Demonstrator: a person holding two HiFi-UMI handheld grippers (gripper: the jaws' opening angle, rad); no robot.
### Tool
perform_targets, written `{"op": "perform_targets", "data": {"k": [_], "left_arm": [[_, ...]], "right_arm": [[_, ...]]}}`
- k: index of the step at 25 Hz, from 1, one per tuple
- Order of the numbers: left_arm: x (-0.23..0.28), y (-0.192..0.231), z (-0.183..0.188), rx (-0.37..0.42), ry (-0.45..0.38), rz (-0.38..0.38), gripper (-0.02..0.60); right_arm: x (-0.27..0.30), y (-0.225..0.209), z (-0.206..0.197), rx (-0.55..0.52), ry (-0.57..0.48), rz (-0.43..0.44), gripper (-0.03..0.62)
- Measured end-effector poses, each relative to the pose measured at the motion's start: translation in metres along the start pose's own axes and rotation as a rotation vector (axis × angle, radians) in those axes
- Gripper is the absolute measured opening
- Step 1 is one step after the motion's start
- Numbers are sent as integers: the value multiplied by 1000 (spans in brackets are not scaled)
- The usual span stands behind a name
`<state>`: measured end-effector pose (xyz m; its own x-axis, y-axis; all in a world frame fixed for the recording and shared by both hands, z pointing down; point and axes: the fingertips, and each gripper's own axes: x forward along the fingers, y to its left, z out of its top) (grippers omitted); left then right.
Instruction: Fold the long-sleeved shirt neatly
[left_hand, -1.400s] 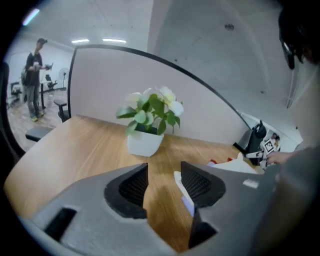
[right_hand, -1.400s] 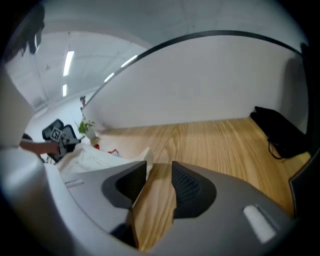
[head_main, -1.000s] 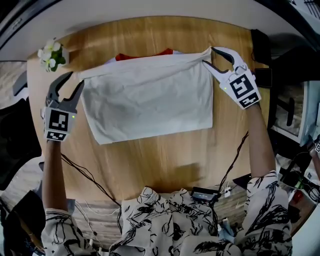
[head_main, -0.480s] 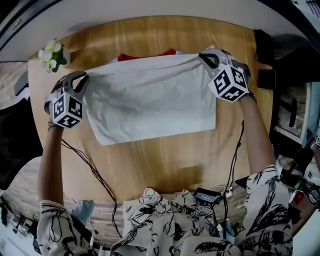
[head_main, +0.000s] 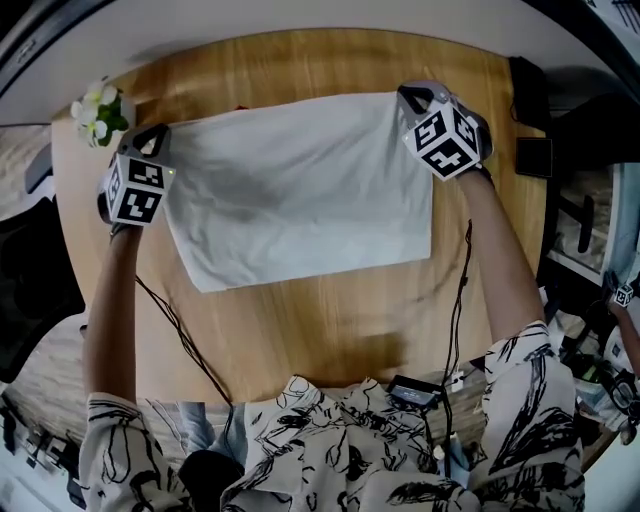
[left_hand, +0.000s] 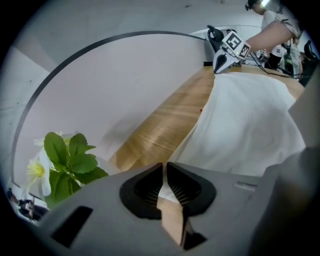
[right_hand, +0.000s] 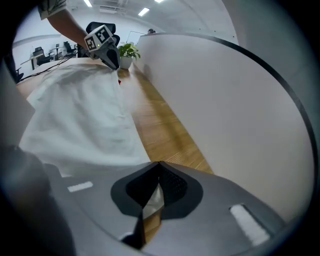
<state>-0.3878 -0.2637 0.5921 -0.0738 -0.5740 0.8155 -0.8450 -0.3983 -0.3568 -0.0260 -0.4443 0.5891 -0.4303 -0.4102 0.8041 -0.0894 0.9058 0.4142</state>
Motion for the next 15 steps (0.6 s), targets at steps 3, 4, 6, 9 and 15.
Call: {"op": "perform_targets", "data": {"k": [3,4,6,9,15], "left_arm": [[8,6,-2,-30,5,35,49],[7,9,-1,-41,-5,56,48],[-4,19,5,-74,-64,112,49],[-31,9,31,-63,-225,65,74],[-22,-70,70,282,-267,-161,104]], "right_arm": [[7,-6,-8,46,17,-42,32],[6,-8,-9,61,10,-61,41],[-3,-13,-5,93,-21,-102,65],[-25,-16,10,146,-109,-127,88],[-46,26,43,210,-228,52,112]]}}
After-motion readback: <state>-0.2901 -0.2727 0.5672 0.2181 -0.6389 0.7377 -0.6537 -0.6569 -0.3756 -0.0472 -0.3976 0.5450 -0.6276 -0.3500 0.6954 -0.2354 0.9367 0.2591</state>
